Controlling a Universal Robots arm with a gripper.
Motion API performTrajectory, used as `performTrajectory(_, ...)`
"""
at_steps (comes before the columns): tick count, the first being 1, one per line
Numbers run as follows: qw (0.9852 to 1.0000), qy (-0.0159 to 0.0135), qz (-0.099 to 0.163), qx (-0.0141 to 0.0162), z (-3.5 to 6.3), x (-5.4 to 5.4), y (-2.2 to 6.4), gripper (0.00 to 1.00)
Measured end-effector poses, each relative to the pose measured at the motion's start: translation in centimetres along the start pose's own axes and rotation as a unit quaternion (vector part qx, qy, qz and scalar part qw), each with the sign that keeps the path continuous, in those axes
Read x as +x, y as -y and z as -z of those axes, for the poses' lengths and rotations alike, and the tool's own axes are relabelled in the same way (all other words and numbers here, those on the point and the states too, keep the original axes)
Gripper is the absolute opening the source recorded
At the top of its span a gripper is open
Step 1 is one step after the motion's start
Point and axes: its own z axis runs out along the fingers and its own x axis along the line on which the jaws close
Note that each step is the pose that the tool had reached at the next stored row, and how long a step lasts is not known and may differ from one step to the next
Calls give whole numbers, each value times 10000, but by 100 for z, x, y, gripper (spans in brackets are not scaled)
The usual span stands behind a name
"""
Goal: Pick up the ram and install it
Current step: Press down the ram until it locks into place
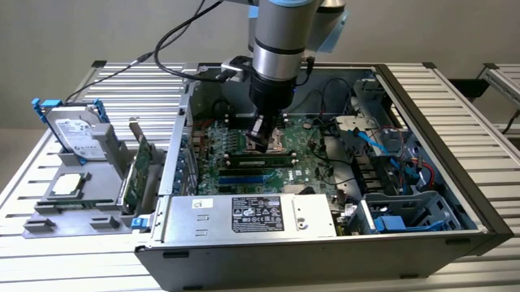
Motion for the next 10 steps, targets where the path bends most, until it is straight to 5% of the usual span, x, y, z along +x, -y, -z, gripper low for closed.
performTrajectory(5,9991,24,-431,-30,0,0,0,11)
performTrajectory(10,9964,48,-850,-59,0,0,0,11)
